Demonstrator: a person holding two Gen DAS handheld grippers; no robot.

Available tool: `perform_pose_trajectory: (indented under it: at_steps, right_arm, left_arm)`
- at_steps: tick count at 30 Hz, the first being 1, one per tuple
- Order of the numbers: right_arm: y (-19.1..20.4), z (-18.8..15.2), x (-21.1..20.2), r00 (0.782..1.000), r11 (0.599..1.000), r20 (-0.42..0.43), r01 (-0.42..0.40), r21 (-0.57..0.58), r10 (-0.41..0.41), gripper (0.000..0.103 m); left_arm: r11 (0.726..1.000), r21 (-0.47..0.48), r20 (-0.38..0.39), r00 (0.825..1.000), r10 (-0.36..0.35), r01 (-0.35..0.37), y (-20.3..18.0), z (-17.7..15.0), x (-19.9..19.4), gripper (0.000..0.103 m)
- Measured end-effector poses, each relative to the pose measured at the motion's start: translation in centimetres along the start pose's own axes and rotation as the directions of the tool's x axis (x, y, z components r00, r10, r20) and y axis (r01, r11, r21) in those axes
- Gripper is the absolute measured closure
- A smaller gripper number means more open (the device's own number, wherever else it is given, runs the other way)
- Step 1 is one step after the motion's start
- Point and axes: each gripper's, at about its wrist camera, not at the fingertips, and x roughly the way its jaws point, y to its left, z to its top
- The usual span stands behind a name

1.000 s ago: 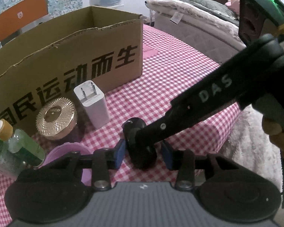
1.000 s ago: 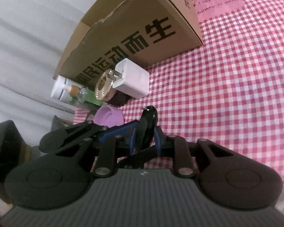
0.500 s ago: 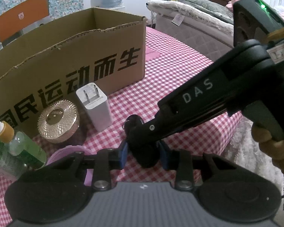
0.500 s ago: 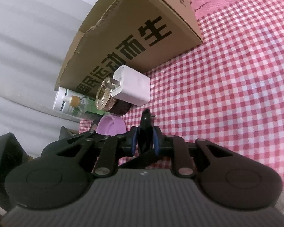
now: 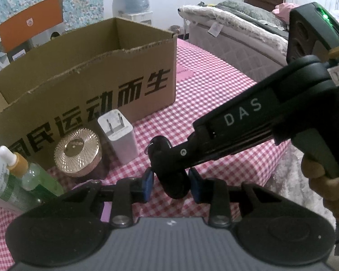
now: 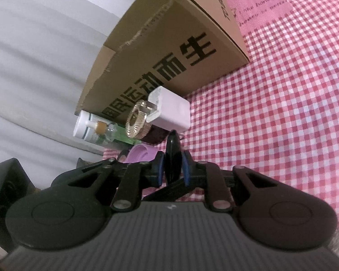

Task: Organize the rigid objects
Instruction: 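Carry the black oval case into the box and open the right gripper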

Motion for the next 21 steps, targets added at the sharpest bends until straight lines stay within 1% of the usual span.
perform_pose_trajectory:
  at_steps: [6, 11, 17, 21]
  right_arm:
    - [1.4, -0.1, -1.5, 0.999, 1.0, 0.036, -0.014, -0.025, 0.015, 0.087]
    - [3.8, -0.3, -3.3, 0.996, 0.996, 0.085, -0.029, -0.08, 0.036, 0.087]
    - [8.0, 0.9, -5.1, 0.986, 0.983, 0.144, -0.058, -0.172, 0.084, 0.087]
    - [11.1, 3.1, -5.3, 0.98, 0.967, 0.155, -0.084, -0.242, 0.124, 0.087]
  left_arm:
    - [1.0, 0.0, 0.036, 0.999, 0.01, -0.01, -0.3, 0.6, -1.8, 0.069]
    - [1.0, 0.008, 0.094, 0.995, 0.023, -0.024, -0.3, 1.1, -4.5, 0.069]
    - [0.997, 0.016, 0.185, 0.98, 0.068, -0.072, 0.7, 3.0, -8.4, 0.069]
    - [0.994, 0.013, 0.225, 0.968, 0.107, -0.112, 2.6, 5.2, -10.5, 0.069]
